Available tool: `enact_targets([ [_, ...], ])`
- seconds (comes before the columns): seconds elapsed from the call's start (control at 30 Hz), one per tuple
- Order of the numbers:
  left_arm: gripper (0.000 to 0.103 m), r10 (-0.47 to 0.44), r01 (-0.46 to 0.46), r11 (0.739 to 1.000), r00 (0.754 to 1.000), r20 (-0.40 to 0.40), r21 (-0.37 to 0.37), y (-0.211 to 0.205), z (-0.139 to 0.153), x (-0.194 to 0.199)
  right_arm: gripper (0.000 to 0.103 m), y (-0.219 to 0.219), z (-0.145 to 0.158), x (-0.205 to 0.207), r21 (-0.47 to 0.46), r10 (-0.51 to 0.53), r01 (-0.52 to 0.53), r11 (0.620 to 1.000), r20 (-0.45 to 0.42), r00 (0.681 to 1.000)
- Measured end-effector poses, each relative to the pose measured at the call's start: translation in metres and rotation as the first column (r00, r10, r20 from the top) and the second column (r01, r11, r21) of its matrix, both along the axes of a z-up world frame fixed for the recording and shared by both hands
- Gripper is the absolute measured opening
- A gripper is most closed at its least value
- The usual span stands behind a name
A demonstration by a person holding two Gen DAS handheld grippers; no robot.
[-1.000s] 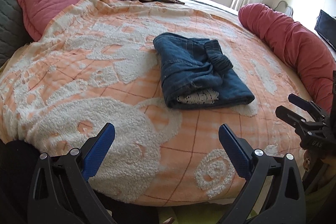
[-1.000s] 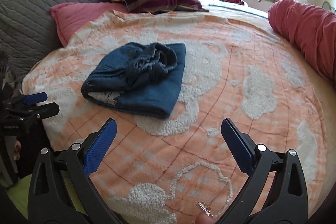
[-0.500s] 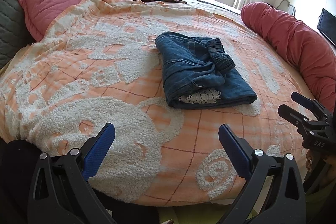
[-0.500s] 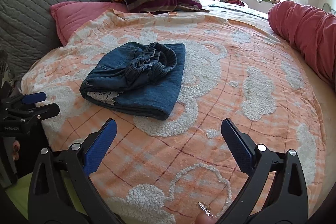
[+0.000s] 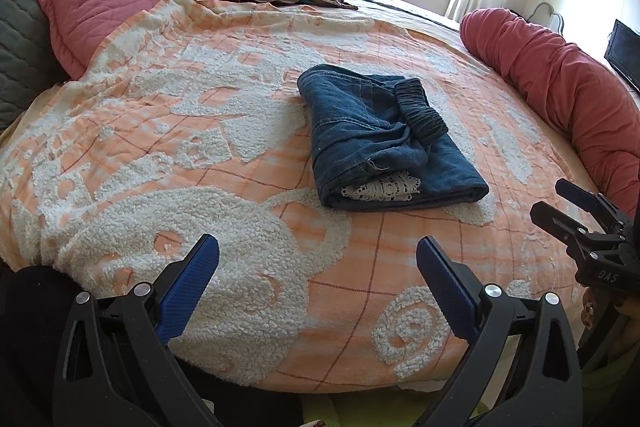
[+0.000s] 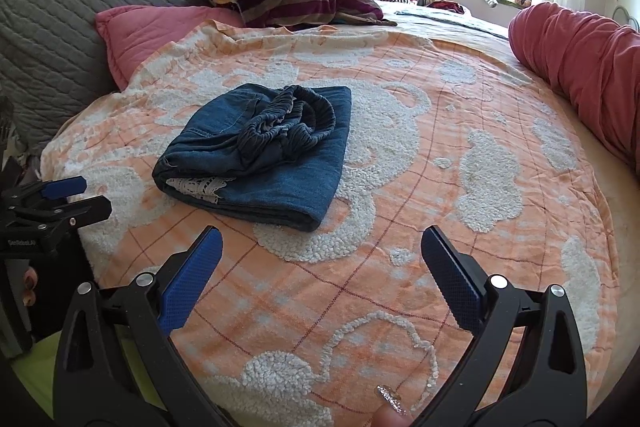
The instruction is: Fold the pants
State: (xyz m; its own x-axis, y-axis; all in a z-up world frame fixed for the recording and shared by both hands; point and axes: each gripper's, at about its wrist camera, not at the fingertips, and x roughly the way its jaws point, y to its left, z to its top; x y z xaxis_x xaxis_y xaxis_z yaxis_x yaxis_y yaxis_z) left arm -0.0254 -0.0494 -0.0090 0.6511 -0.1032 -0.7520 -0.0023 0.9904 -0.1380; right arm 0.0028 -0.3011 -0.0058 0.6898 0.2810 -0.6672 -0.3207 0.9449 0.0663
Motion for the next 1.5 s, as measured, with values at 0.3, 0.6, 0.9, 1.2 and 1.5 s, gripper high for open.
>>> enact_targets([
  [0.3,0.099,-0.005,0.005,1.000,1.000,0.001,-0.001,-0.0018,0.0015,-0.0007,0.094,-0.0001,0.0019,0.0002,-0.002,0.001,-0.001,1.000,0.001,1.000],
  [0.6,0.099,-0.005,0.005,1.000,1.000,0.002,-0.003,-0.0019,0.0020,-0.0014,0.094,-0.0001,0.0024,0.0001,-0.002,0.000,0.000,1.000,0.000,1.000],
  [0.9,0.099,-0.008,0.008,1.000,1.000,-0.001,-0.008,-0.0026,0.0025,-0.0010,0.094,-0.0019,0.0018,0.0006,-0.001,-0.002,0.002,1.000,-0.003,1.000],
  [1.2,0.099,-0.006,0.006,1.000,1.000,0.000,-0.009,-0.0023,0.0025,-0.0007,0.094,-0.0029,0.0009,-0.0004,-0.001,-0.003,0.003,1.000,-0.004,1.000],
  [1.5,0.099,-0.007,0.007,1.000,1.000,-0.004,-0.006,-0.0017,0.0019,-0.0002,0.094,-0.0030,0.0008,0.0000,-0.002,-0.003,0.003,1.000,-0.007,1.000],
])
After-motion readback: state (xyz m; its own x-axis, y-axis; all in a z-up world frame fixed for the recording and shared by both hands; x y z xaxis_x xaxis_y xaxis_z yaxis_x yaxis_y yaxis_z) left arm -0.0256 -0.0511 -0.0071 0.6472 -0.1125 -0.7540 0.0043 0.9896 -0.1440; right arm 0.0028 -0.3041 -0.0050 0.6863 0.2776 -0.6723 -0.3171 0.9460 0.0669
